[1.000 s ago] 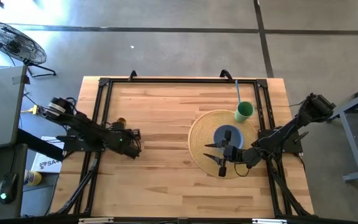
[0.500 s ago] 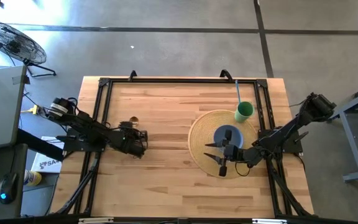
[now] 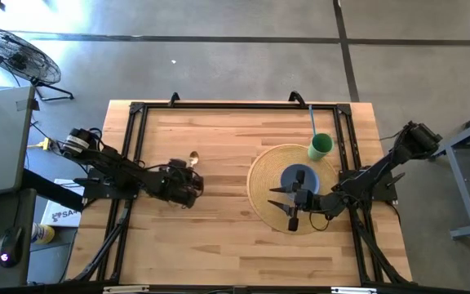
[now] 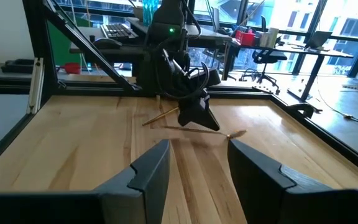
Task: Pick & Place Utensil
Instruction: Put the spoon into the blue bowl
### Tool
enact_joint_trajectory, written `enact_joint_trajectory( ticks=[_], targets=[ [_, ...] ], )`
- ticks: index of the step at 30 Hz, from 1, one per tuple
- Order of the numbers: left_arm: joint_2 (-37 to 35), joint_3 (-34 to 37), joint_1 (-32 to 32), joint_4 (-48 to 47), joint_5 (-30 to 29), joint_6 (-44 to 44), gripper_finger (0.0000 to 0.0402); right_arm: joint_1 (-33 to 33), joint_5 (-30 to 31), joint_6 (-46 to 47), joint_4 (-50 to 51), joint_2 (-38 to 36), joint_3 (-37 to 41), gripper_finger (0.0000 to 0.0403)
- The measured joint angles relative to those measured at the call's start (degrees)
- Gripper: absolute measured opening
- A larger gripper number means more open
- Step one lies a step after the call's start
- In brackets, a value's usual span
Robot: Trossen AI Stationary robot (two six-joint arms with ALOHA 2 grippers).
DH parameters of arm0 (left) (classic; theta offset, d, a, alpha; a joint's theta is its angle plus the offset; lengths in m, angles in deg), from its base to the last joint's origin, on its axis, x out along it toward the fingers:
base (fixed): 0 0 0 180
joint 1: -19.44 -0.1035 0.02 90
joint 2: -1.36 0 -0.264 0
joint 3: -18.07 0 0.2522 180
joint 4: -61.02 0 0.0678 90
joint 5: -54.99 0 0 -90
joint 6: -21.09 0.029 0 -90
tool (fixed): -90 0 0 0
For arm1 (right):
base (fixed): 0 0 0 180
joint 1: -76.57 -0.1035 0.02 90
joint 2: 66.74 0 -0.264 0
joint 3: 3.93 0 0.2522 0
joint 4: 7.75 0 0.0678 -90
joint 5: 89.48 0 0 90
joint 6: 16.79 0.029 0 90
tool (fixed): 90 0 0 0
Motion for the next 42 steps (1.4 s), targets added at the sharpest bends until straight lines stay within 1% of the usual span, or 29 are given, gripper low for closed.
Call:
enact_joint_trajectory(
  ticks=[6, 15, 18, 24, 27, 29, 33, 37, 39, 42],
  targets=[
    [1.91, -0.01, 0.00, 5.57, -1.31, 9.08, 0.0036, 0.00, 0.02, 0.02, 0.11, 0.00, 0.00, 0.0156],
    [1.51, -0.11, 0.00, 4.63, -1.17, 9.56, 0.0040, 0.00, 0.02, 0.02, 0.60, 0.00, 0.00, 0.0156],
    [1.53, -0.04, 0.00, 3.33, -0.46, 8.97, 0.0057, 0.00, 0.02, 0.02, 0.64, 0.00, 0.00, 0.0156],
    [2.31, -0.04, -0.78, 0.39, -0.49, 6.38, 0.0116, 0.00, 0.02, 0.01, 0.99, 0.00, -0.01, 0.0156],
    [3.58, -0.01, -0.73, 0.24, -0.59, 6.39, 0.0130, 0.00, 0.02, 0.02, 1.20, 0.00, -0.02, 0.0156],
    [5.03, -0.11, -0.72, 1.82, -0.75, 6.37, 0.0133, 0.00, 0.02, 0.02, 1.22, 0.00, -0.02, 0.0156],
    [8.13, -0.10, -0.70, 1.89, -0.83, 4.53, 0.0133, 0.00, -0.07, 0.02, 1.22, 0.00, -0.02, 0.0156],
    [8.70, -0.13, -0.68, 1.92, -1.26, 3.59, 0.0133, 0.00, -0.09, 0.02, 1.26, 0.00, -0.02, 0.0156],
    [8.70, -0.13, -0.63, 1.90, -1.26, 3.59, 0.0129, 0.00, -0.11, 0.02, 1.26, 0.00, -0.02, 0.0156],
    [8.70, -0.13, -0.66, 1.95, -0.97, 3.63, 0.0110, 0.00, -0.03, 0.02, 1.26, 0.00, -0.02, 0.0156]
  ],
)
